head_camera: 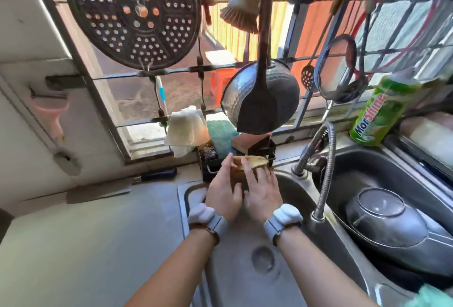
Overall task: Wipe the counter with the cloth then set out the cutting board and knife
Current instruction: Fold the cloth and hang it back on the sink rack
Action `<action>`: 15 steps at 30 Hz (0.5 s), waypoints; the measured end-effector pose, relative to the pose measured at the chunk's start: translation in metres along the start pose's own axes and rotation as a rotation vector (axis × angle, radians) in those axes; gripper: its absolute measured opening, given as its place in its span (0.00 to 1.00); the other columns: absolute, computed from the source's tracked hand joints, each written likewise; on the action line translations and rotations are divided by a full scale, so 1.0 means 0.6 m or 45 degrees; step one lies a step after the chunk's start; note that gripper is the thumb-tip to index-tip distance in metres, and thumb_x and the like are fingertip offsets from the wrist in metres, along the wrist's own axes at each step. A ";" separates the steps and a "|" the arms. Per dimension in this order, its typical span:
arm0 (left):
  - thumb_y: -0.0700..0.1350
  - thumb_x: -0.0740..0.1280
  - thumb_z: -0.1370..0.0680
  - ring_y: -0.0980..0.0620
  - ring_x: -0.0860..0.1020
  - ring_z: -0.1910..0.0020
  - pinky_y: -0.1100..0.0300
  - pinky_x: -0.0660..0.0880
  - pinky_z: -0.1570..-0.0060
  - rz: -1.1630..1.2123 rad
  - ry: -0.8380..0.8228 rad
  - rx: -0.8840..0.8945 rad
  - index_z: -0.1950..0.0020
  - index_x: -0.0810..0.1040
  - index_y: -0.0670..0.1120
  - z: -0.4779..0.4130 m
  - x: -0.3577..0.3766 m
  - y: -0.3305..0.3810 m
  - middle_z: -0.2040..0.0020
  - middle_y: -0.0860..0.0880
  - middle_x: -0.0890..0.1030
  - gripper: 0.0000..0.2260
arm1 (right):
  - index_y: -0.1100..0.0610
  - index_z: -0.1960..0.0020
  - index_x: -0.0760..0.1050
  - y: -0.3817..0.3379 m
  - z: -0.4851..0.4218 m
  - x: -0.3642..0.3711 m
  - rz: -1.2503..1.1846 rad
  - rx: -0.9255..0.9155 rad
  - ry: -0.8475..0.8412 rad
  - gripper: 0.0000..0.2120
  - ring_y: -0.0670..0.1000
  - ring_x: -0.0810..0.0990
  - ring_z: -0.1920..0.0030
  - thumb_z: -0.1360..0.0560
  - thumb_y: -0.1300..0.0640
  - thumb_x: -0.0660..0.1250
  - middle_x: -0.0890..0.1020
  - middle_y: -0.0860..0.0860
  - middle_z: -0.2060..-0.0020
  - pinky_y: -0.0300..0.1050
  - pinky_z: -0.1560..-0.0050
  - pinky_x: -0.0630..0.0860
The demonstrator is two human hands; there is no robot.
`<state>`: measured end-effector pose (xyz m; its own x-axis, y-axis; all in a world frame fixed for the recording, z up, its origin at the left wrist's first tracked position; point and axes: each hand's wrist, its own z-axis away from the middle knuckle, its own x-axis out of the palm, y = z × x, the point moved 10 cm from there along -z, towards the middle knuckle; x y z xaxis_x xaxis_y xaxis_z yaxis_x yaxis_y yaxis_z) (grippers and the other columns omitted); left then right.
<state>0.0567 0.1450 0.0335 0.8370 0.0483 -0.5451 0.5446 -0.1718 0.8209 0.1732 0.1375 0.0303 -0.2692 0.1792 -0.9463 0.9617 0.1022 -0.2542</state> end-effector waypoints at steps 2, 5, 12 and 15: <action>0.43 0.66 0.28 0.46 0.74 0.32 0.48 0.71 0.33 -0.257 -0.006 0.058 0.25 0.63 0.49 -0.010 0.017 -0.009 0.31 0.46 0.75 0.32 | 0.44 0.23 0.57 0.011 -0.015 0.020 0.099 -0.045 -0.007 0.39 0.64 0.70 0.33 0.31 0.53 0.68 0.74 0.60 0.39 0.68 0.28 0.60; 0.50 0.63 0.30 0.45 0.68 0.32 0.45 0.66 0.38 -0.726 -0.090 0.085 0.29 0.62 0.51 -0.015 0.031 -0.008 0.31 0.49 0.71 0.29 | 0.43 0.29 0.61 0.014 -0.034 0.025 0.226 -0.134 0.004 0.37 0.63 0.69 0.34 0.35 0.49 0.70 0.74 0.59 0.41 0.71 0.35 0.63; 0.52 0.62 0.31 0.41 0.72 0.44 0.45 0.64 0.47 -0.768 -0.217 -0.200 0.50 0.64 0.51 -0.082 0.027 -0.042 0.51 0.45 0.79 0.14 | 0.45 0.50 0.70 0.012 -0.130 0.057 0.287 -0.204 -0.372 0.14 0.58 0.76 0.45 0.35 0.45 0.58 0.81 0.51 0.53 0.60 0.46 0.57; 0.56 0.59 0.31 0.41 0.72 0.45 0.45 0.62 0.49 -0.882 -0.254 -0.185 0.54 0.63 0.52 -0.096 0.031 -0.053 0.56 0.45 0.77 0.11 | 0.48 0.63 0.67 0.014 -0.149 0.064 0.206 -0.181 -0.513 0.06 0.57 0.80 0.51 0.37 0.47 0.59 0.76 0.46 0.67 0.57 0.51 0.56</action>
<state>0.0581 0.2082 0.0068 0.2803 -0.0838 -0.9563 0.9583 -0.0336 0.2838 0.1662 0.2325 0.0099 -0.0476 -0.1884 -0.9809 0.9657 0.2423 -0.0933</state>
